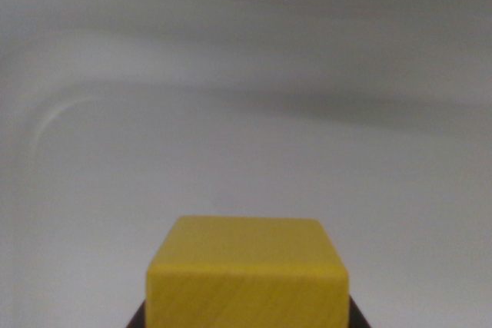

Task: Pick yellow cube

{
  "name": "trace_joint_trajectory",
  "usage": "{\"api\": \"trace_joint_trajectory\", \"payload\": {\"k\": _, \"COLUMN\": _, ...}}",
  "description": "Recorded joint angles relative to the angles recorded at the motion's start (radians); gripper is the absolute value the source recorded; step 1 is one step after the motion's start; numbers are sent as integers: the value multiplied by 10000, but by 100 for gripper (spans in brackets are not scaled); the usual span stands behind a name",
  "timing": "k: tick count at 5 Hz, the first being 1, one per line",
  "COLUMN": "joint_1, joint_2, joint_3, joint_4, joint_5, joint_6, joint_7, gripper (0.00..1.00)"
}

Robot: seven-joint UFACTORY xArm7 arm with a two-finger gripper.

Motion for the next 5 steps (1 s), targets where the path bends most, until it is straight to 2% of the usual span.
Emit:
{"api": "trace_joint_trajectory", "payload": {"k": 1, "joint_1": -3, "joint_2": -197, "joint_3": 10, "joint_4": 273, "joint_5": 21, "joint_6": 469, "joint_7": -8, "gripper": 100}}
{"api": "trace_joint_trajectory", "payload": {"k": 2, "joint_1": -3, "joint_2": -197, "joint_3": 10, "joint_4": 273, "joint_5": 21, "joint_6": 469, "joint_7": -8, "gripper": 100}}
{"api": "trace_joint_trajectory", "payload": {"k": 3, "joint_1": -6, "joint_2": -384, "joint_3": 19, "joint_4": 533, "joint_5": 40, "joint_6": 916, "joint_7": -16, "gripper": 100}}
{"api": "trace_joint_trajectory", "payload": {"k": 4, "joint_1": -6, "joint_2": -384, "joint_3": 19, "joint_4": 533, "joint_5": 40, "joint_6": 916, "joint_7": -16, "gripper": 100}}
{"api": "trace_joint_trajectory", "payload": {"k": 5, "joint_1": -9, "joint_2": -551, "joint_3": 27, "joint_4": 764, "joint_5": 58, "joint_6": 1314, "joint_7": -23, "gripper": 100}}
